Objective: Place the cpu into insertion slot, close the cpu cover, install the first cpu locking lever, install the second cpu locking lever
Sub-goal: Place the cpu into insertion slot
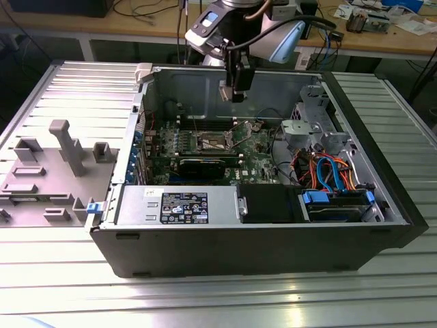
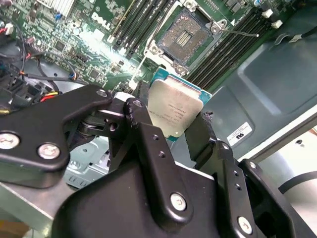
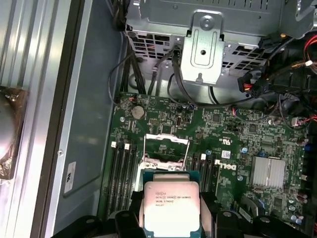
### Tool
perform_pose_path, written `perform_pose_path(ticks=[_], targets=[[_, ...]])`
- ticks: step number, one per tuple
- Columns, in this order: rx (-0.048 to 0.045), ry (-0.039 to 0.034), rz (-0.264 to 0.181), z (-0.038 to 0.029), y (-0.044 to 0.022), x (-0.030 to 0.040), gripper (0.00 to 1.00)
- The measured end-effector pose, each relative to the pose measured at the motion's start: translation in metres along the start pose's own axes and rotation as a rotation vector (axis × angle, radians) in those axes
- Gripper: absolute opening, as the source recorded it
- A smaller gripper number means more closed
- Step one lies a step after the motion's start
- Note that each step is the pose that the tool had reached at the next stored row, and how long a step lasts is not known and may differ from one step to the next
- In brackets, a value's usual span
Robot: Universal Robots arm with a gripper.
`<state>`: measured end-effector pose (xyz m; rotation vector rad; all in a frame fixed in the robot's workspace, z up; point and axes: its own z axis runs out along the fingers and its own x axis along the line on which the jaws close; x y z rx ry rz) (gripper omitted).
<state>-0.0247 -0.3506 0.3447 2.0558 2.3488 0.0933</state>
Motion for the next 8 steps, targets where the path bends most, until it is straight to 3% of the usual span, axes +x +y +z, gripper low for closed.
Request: perform_pose_path(ticks=[8], targets=[[0.0076,-0.0026,0.066,0.0069,-0.0004,-0.0002,0.54]])
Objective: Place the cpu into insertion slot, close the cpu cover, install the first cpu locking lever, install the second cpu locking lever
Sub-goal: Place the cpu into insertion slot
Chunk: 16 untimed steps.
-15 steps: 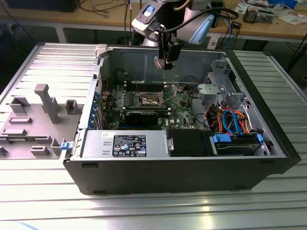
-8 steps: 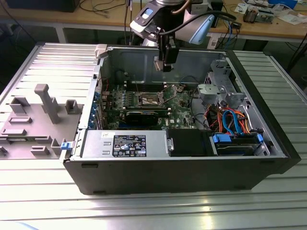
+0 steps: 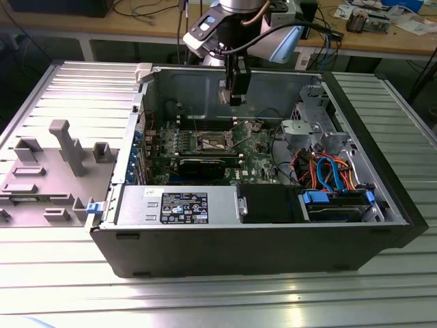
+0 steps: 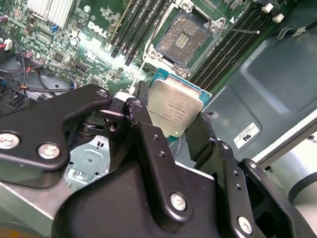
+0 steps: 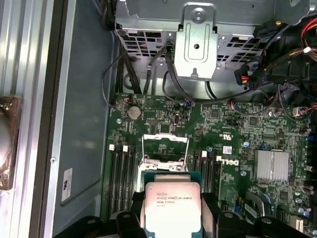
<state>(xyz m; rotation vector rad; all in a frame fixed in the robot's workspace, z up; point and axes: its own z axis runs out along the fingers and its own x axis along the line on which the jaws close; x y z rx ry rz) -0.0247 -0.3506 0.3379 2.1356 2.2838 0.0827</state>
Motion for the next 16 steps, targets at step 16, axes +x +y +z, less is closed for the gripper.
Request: perform_pose_path(ticks=[16], targets=[[0.0016,-0.0003,0.011,0.0006,0.0,0.0,0.54]])
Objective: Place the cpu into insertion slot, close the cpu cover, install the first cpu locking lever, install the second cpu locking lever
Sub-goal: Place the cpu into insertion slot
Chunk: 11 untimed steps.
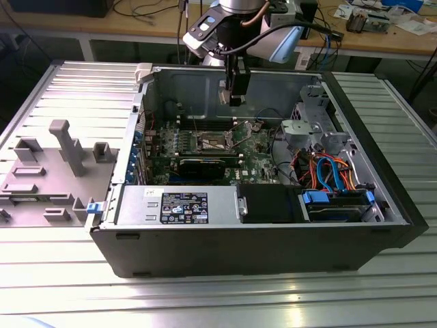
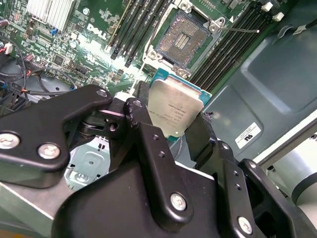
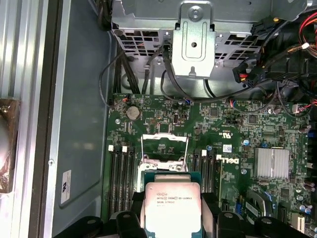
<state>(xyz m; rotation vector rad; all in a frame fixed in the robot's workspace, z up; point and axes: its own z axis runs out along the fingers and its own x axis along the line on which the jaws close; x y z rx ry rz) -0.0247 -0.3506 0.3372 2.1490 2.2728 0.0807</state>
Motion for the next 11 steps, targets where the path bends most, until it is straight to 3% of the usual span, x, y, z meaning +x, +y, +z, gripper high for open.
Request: perform_pose_path(ticks=[11], targets=[[0.0033,-0.0015,0.035,0.0108,-0.0005,-0.0003,0.54]])
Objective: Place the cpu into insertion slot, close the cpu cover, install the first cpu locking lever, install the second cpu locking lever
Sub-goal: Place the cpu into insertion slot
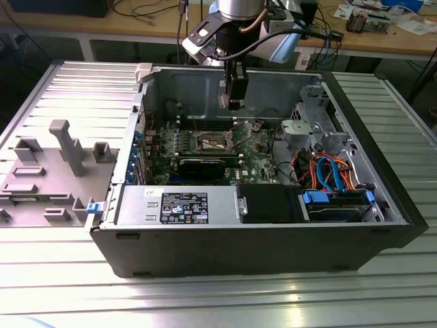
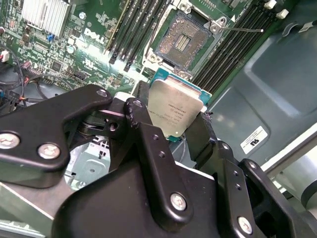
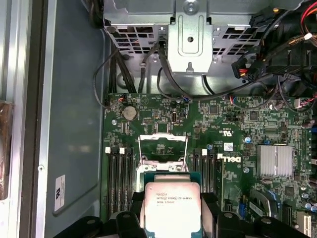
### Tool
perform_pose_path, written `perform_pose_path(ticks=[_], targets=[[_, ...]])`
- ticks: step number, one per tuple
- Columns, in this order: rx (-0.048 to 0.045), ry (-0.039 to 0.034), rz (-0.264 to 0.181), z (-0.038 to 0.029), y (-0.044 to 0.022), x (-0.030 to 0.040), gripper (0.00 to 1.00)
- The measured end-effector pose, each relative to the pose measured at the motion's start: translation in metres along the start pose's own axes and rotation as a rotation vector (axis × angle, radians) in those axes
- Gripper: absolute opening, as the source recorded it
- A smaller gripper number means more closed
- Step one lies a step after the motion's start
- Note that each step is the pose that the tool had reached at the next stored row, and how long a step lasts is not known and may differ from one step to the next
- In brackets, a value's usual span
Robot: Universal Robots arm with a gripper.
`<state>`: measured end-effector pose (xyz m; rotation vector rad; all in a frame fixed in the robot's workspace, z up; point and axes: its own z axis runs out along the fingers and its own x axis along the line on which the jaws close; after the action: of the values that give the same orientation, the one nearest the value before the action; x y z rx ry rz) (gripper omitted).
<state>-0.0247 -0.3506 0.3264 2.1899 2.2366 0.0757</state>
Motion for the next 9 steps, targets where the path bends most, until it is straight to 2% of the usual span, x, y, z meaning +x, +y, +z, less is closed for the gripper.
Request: perform_pose_path(ticks=[9], targets=[[0.0025,-0.0002,0.009,0.0007,0.0,0.0,0.54]])
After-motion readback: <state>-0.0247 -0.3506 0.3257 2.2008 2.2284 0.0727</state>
